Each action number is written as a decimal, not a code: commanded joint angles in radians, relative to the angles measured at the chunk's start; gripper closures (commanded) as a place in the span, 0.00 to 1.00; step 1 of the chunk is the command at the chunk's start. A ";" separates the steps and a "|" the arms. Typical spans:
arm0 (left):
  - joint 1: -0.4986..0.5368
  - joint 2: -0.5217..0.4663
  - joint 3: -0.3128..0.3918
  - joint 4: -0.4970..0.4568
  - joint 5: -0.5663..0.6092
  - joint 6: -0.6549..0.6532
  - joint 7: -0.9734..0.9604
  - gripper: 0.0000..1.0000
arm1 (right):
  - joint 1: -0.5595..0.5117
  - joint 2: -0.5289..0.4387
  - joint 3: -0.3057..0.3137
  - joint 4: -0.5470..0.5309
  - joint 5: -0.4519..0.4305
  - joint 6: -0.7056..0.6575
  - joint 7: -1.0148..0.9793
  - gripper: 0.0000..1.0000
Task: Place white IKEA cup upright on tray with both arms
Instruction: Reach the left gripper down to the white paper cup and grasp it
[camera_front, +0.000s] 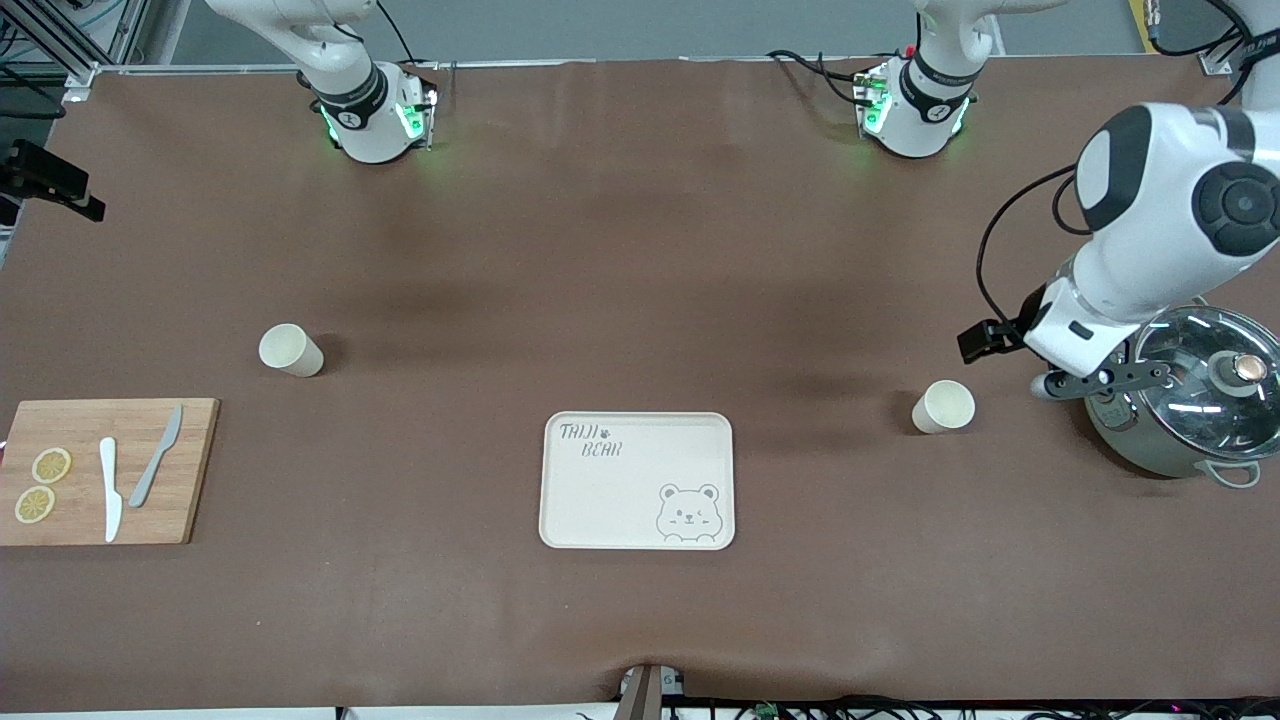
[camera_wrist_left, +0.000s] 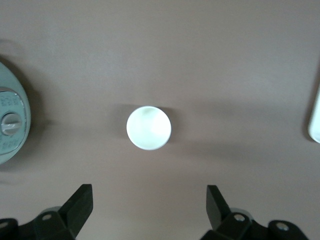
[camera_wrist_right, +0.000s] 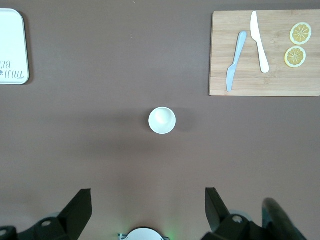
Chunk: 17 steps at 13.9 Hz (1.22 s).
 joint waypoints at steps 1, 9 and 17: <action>0.040 0.059 -0.006 -0.003 0.021 0.063 0.004 0.00 | -0.011 -0.001 0.006 0.004 -0.011 -0.007 0.011 0.00; 0.083 0.222 0.002 -0.006 0.021 0.198 0.007 0.00 | -0.014 0.007 0.006 0.007 -0.011 -0.005 0.009 0.00; 0.121 0.294 0.002 -0.095 0.023 0.340 0.009 0.00 | -0.012 0.024 0.007 0.017 -0.011 -0.005 0.005 0.00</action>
